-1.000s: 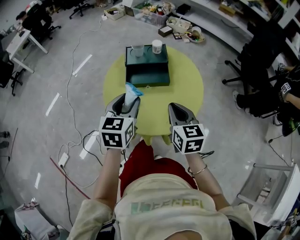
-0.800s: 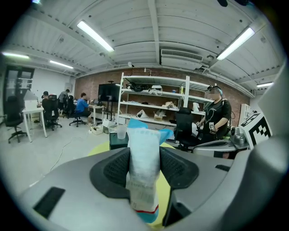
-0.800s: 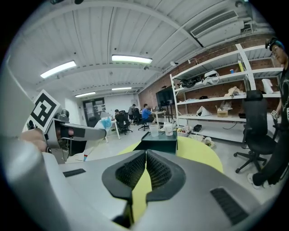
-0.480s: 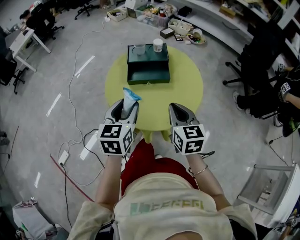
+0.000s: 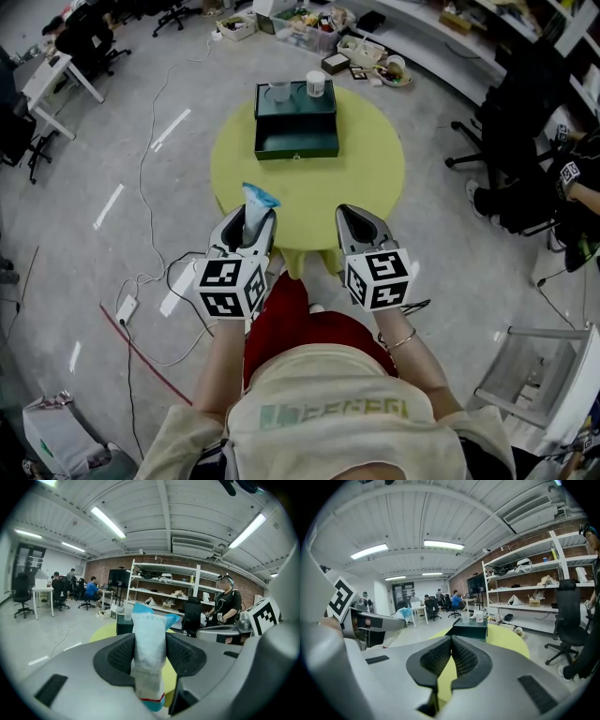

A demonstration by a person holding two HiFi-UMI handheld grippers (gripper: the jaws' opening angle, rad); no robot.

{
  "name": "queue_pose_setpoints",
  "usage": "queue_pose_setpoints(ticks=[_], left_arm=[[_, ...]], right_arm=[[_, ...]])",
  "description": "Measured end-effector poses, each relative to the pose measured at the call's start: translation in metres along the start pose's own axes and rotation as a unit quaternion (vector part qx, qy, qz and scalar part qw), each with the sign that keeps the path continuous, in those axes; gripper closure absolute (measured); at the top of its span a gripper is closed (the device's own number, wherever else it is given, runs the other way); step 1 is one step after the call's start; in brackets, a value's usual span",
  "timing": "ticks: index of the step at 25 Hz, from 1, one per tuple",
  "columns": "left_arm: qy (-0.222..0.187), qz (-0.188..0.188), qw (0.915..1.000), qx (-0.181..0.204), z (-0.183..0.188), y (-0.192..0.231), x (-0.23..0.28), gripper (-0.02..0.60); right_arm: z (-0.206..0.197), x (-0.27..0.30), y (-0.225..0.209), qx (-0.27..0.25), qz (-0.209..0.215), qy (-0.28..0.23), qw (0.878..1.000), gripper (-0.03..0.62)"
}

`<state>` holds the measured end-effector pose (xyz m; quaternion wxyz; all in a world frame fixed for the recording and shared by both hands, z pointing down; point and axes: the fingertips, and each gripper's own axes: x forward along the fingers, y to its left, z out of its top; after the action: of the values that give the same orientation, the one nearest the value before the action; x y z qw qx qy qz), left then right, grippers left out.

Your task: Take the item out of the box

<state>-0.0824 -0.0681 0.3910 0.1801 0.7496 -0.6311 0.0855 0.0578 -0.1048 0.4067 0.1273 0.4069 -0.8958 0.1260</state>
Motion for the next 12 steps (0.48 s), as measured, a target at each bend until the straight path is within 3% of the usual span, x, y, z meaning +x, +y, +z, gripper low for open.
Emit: queue_pose_setpoints(ticks=[12], left_arm=[[-0.003, 0.018, 0.9994, -0.029, -0.028, -0.012, -0.037, 0.374]], right_arm=[[-0.019, -0.03, 0.02, -0.005, 0.022, 0.006, 1.0, 0.559]])
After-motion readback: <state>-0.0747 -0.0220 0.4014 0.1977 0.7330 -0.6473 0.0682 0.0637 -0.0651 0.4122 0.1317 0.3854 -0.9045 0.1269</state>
